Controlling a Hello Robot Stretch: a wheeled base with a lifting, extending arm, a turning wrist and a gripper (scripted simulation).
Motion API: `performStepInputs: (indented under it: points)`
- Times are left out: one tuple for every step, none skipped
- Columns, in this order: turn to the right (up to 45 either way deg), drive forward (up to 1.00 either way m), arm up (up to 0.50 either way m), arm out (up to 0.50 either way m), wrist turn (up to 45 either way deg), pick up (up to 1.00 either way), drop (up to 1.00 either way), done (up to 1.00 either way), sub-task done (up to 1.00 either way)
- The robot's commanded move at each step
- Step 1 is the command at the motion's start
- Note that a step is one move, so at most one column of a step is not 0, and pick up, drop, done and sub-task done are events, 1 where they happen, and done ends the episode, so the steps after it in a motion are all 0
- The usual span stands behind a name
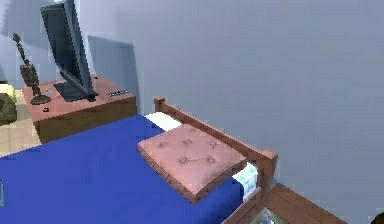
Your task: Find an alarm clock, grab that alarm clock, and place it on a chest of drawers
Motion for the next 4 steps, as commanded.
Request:
performStepInputs:
  points:
    - [0.0,0.00,-0.32,0.00,0.0,0.00,0.00,0.00,0.00]
    - [0.0,0.00,0.00,0.00,0.0,0.00,1.00,0.00,0.00]
    - [0.0,0.00,0.10,0.00,0.0,0.00,0.00,0.00,0.00]
    - [0.0,0.00,0.00,-0.08,0.0,0.00,0.00,0.00,0.00]
